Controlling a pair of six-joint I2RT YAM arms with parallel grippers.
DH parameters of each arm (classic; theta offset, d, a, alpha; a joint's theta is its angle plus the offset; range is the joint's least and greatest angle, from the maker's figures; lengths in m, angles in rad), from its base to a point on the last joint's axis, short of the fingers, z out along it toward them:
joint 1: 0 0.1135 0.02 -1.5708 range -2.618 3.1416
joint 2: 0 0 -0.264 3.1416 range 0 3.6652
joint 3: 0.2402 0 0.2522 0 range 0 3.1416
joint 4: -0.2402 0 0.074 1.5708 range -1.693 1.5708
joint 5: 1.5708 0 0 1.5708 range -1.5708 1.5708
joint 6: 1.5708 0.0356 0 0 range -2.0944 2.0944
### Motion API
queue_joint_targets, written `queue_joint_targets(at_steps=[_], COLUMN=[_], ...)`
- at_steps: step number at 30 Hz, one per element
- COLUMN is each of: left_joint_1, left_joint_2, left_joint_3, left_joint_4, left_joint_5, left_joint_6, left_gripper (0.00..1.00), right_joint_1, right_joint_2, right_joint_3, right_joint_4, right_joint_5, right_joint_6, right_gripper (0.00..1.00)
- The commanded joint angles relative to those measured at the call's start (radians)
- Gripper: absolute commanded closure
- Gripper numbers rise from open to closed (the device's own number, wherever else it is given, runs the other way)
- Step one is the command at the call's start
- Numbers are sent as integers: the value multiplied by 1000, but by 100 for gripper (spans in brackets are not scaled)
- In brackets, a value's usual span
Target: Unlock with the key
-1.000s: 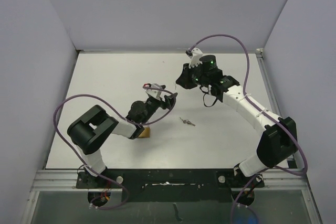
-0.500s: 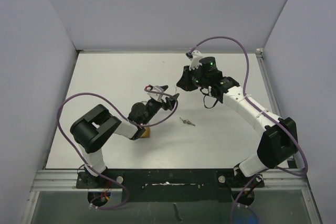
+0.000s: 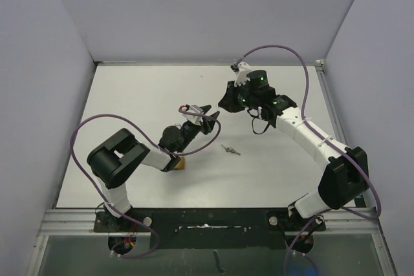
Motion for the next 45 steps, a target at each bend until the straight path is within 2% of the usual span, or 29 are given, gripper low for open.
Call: queue_joint_targets(at_steps=[1,12,17,24,31,36,38,41,45], left_joint_1=[-6,-7,-7,-7,-7,1,26,83,139], left_joint_2=[2,0,-2,-12,-31,-51,-70,-113,-199], left_joint_3=[32,33,35,27,6,-20,-32,-42,-41], left_joint_4=[73,73,73,73,73,70,43,-36,-204], left_joint_5=[0,7,16,43,73,83,120,185,273], left_joint_6=[9,16,16,7,-9,-36,-81,-167,-205], left_gripper=[60,66,75,99,100,100,100,100,100], right_joint_1=[8,7,7,-1,-13,-30,-43,-71,-136], right_joint_2=[-58,-54,-56,-56,-57,-77,-92,-128,-193], right_joint_3=[2,-5,-11,-15,-17,-28,-37,-56,-122], right_joint_4=[22,19,18,17,17,19,18,10,45], right_joint_5=[6,6,6,9,9,10,6,1,-26], right_joint_6=[6,6,8,15,24,27,21,9,-19], right_gripper=[100,100,100,100,100,78,65,55,52])
